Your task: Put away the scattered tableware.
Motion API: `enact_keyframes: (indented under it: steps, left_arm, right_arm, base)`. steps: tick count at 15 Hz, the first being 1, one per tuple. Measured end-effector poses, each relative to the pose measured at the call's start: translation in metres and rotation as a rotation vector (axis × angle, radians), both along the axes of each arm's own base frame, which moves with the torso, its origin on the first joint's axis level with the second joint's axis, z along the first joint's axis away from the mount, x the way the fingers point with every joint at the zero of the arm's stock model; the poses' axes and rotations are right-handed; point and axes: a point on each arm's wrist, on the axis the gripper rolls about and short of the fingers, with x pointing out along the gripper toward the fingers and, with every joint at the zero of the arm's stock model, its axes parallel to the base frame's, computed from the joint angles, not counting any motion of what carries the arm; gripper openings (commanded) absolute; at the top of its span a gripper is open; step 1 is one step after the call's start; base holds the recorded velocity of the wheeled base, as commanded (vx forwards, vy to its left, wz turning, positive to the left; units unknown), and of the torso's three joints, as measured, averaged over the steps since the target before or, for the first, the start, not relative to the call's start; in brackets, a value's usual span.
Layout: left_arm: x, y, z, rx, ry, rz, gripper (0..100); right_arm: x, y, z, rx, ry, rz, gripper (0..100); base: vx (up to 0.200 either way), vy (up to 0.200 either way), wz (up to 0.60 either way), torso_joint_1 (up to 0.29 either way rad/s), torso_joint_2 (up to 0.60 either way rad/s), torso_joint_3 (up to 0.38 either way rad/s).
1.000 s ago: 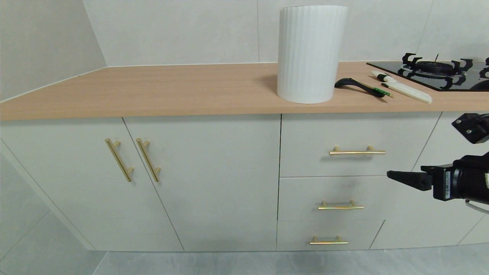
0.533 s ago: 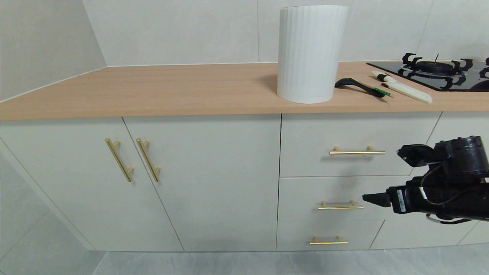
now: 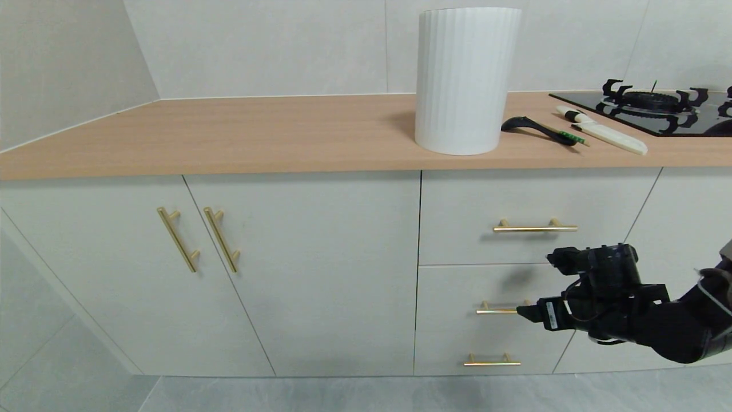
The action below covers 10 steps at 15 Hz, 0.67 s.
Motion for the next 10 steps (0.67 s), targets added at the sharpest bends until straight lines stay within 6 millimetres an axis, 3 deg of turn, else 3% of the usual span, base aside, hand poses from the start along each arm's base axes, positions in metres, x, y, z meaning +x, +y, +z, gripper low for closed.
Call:
enact_keyframes:
  steps: [10]
  left_arm:
    - [0.0, 0.0, 0.0, 0.0, 0.0, 0.0, 100]
  right_arm:
    - [0.025, 0.015, -0.041, 0.014, -0.133, -0.037, 100]
  base:
    - [0.0, 0.0, 0.0, 0.0, 0.0, 0.0]
